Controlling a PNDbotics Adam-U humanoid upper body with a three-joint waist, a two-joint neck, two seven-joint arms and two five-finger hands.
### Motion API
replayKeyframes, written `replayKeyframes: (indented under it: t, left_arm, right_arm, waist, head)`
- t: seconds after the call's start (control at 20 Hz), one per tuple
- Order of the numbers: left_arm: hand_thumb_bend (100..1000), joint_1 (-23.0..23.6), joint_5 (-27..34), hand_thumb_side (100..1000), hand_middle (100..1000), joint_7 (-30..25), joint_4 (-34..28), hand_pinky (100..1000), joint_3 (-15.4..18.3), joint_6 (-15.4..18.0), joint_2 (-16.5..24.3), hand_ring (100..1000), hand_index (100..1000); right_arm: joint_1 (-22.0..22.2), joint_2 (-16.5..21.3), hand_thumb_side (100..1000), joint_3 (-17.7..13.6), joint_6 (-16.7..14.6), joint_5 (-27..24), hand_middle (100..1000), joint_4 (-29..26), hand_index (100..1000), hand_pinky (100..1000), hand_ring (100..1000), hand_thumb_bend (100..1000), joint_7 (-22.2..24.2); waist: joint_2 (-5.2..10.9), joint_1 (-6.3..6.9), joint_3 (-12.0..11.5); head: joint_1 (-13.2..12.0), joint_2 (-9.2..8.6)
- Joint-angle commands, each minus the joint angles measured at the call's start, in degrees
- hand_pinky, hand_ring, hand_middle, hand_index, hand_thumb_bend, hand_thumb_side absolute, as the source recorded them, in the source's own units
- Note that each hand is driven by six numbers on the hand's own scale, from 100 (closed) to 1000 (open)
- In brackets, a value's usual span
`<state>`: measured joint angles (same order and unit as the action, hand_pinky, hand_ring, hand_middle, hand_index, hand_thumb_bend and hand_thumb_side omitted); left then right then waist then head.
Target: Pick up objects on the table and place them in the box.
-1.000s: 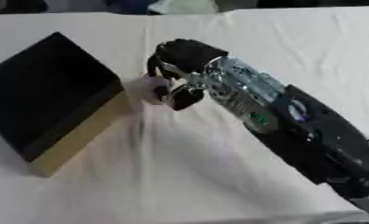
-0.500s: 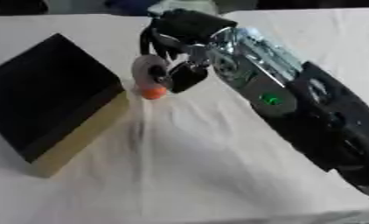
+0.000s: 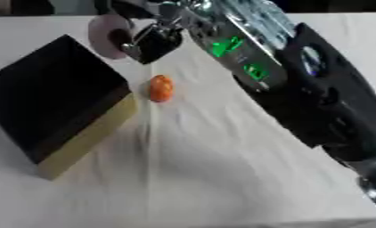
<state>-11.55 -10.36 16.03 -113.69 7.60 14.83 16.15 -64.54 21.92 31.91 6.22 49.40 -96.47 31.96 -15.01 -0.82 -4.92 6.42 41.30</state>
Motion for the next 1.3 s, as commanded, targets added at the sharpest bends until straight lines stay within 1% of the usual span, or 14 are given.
replayKeyframes:
  t: [0.05,0.3,0.5,0.65,0.9,1.1,1.2,1.3]
  left_arm:
    - [102,-0.7,0.1,906,817,-0.3,-0.9,724,-0.1,0.1,0.8,779,823]
    - [101,-1.0,0.4,907,817,-0.5,-0.9,724,-0.3,0.2,0.6,779,823]
    - [101,-1.2,0.5,908,818,-0.7,-0.9,725,-0.4,0.2,0.4,779,823]
    - [101,-1.4,0.6,909,819,-0.8,-0.9,725,-0.5,0.2,0.3,779,823]
    - [102,-1.5,0.7,910,819,-1.0,-0.9,725,-0.6,0.2,0.0,779,823]
    - [101,-1.5,0.7,911,819,-1.1,-0.9,725,-0.6,0.2,-0.2,779,822]
    - [101,-1.5,0.7,910,819,-1.2,-0.9,725,-0.6,0.2,-0.2,779,822]
    - [101,-1.4,0.7,911,820,-1.2,-0.9,726,-0.6,0.1,-0.2,779,822]
  right_arm:
    - [-2.1,-3.1,100,-0.1,-2.0,3.3,466,2.9,698,726,503,100,-1.6]
    - [-3.2,-9.4,100,1.2,-5.3,10.4,474,9.3,701,727,515,100,-5.1]
    - [-2.1,-14.2,100,1.8,-6.0,16.4,476,16.2,699,725,519,100,-9.0]
    - [-0.9,-16.8,100,1.8,-6.9,19.7,477,21.8,699,724,522,100,-11.9]
    - [0.5,-19.9,100,1.3,-8.8,22.5,493,28.8,696,722,524,100,-15.2]
    - [1.2,-21.7,100,0.9,-10.5,23.2,493,32.2,691,730,533,100,-16.6]
    - [1.4,-22.2,107,0.7,-11.3,22.9,504,33.3,701,744,556,100,-16.9]
    - [1.6,-22.4,225,0.5,-11.9,22.5,563,33.6,749,765,618,100,-16.9]
  waist:
    - [0.76,0.2,-0.4]
    - [0.18,0.39,-1.4]
    - [-0.18,0.49,-1.9]
    - [-0.38,0.47,-2.2]
    - [-0.68,0.45,-2.6]
    - [-0.86,0.44,-2.9]
    - [-0.9,0.45,-3.0]
    - [-0.91,0.44,-3.0]
  head:
    - [0.7,0.01]
    - [2.1,-0.27]
    - [3.1,-0.75]
    - [3.6,-1.02]
    - [4.2,-1.31]
    - [4.5,-1.35]
    - [4.6,-1.39]
    - [4.6,-1.39]
